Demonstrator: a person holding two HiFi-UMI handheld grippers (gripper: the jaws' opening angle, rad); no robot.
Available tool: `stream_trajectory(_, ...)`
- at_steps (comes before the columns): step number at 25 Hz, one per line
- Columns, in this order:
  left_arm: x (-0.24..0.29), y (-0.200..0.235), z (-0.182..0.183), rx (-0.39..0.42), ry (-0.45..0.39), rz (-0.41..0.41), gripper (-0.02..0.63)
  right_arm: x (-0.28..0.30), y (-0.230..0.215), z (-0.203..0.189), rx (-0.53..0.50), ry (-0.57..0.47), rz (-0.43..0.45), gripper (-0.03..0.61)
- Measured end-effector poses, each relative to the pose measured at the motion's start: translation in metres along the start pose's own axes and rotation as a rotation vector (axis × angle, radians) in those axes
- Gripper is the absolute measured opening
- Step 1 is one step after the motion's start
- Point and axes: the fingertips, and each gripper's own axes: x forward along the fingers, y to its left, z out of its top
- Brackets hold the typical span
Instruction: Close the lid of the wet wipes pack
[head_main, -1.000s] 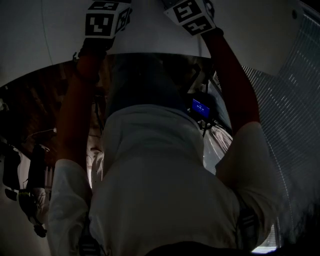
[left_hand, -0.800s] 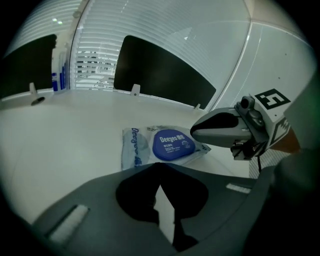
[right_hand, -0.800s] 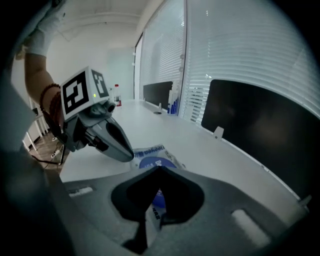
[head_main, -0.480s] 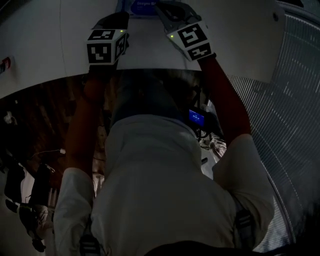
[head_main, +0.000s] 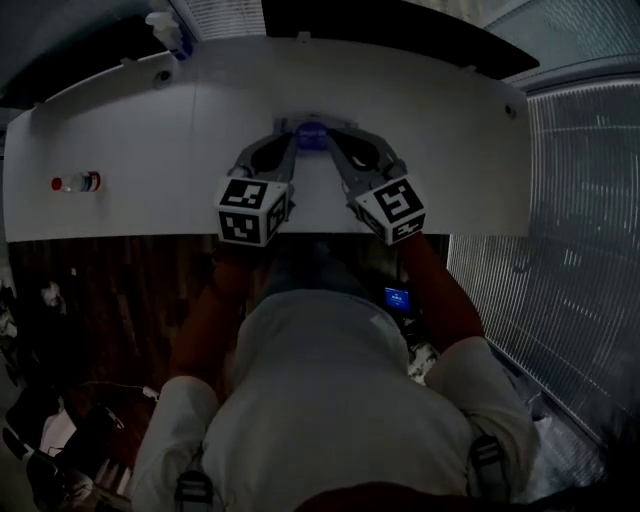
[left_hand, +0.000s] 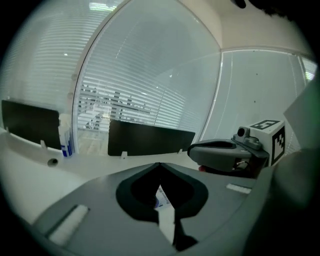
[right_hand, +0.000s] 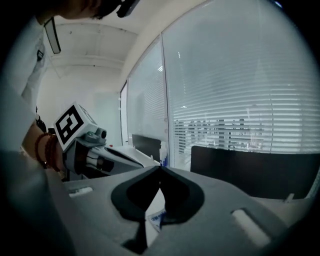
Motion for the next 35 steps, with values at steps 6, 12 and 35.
stream_trajectory(6, -0.04, -0.041, 0.058, 0.018, -0.145, -0.048, 0.003, -0.033, 0.017, 0.068, -0.009, -0.137, -0.013, 0.0)
stream_trajectory(12, -0.074, -0.075, 0.087, 0.042, -0.231, -0.096, 0.003, -0.067, 0.035, 0.112, 0.015, -0.252, -0.056, 0.0)
stream_trajectory(35, -0.135, -0.114, 0.102, 0.053, -0.381, -0.12, 0.003, -0.137, 0.085, 0.131, 0.113, -0.352, -0.056, -0.002)
